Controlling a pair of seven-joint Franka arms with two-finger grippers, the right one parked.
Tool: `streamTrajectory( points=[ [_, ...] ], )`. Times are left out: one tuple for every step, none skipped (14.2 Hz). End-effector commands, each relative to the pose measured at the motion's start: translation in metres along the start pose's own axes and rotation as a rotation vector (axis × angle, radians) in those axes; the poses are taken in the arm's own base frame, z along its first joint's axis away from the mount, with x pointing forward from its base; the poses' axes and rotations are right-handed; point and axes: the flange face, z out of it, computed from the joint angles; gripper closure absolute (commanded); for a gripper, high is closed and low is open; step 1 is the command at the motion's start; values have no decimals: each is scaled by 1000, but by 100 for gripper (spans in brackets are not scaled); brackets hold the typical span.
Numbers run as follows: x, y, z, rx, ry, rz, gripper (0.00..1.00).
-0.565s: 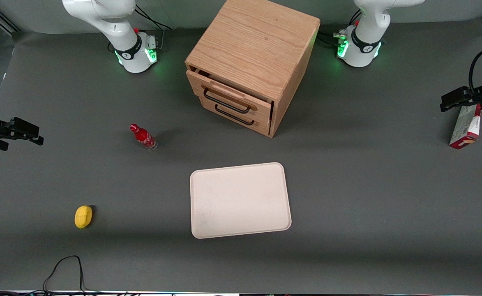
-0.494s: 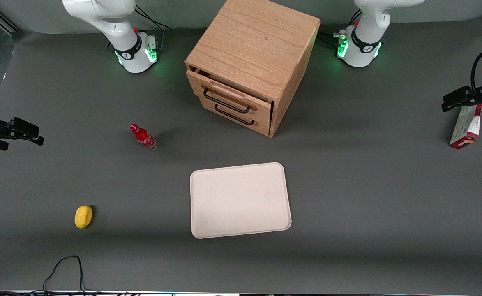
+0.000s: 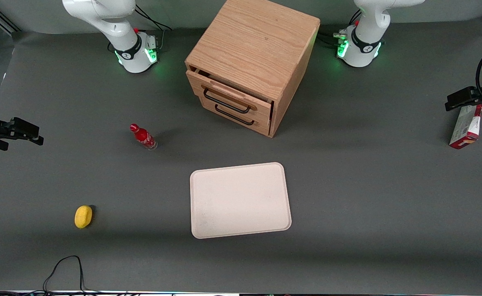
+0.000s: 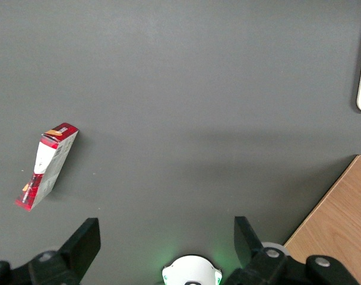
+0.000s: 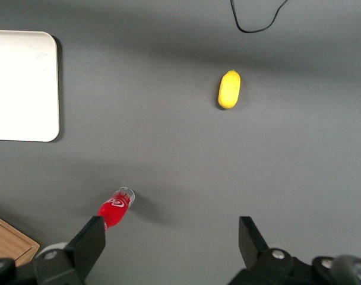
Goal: Place red cookie box on tray
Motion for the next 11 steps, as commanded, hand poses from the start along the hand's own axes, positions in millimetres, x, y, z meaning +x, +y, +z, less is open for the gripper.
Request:
streamTrajectory(
  points=[
    [1,7,-7,0,-11,15,0],
    [1,7,-7,3,-11,15,0],
    [1,6,-6,3,-13,15,0],
    [1,4,-6,4,-13,13,0],
    [1,1,-6,3,-13,9,0],
    [0,-4,-6,3,-18,2,0],
    [-3,-14,-8,4,-32,10,0],
    [-6,-35,-13,3,-34,40,0],
    [-10,-62,-17,23,-33,67,0],
    [-12,-89,-18,31,-33,102,0],
    [-17,-120,-20,27,-27,139,0]
  ],
)
